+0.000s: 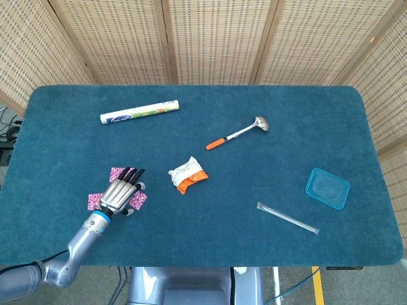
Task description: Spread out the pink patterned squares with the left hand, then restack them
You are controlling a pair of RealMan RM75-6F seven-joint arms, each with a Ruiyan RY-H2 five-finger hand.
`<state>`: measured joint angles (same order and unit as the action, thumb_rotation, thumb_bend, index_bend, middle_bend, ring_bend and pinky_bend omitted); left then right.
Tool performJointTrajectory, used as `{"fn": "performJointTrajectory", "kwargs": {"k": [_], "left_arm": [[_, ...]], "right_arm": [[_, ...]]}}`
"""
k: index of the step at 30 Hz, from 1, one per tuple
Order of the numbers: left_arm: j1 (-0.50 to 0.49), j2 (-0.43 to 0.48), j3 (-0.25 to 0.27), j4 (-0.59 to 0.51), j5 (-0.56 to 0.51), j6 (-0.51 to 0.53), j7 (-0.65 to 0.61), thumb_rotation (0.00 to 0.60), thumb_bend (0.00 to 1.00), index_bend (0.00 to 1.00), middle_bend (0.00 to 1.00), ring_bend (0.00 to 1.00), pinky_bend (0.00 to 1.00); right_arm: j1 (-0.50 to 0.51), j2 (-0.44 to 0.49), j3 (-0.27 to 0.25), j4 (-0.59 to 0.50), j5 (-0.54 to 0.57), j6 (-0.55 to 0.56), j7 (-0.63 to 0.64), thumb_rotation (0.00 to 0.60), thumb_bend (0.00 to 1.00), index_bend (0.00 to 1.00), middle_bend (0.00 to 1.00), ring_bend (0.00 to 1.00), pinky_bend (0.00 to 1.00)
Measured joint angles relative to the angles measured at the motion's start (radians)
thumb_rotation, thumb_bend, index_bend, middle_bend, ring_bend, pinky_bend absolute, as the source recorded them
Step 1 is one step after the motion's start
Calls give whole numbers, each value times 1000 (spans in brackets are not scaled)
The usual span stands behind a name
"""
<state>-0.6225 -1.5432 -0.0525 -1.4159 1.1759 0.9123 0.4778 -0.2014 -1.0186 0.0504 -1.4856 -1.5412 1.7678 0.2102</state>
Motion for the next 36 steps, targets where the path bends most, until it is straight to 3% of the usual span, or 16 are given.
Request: {"fn": "performJointTrajectory", "kwargs": {"k": [36], "left_arm": [[-78,21,-4,-25,-176,-62,95,600,218,350,0,0,0]], "right_arm": [[-11,-5,6,8,7,10,5,600,6,296,258,0,0]]}}
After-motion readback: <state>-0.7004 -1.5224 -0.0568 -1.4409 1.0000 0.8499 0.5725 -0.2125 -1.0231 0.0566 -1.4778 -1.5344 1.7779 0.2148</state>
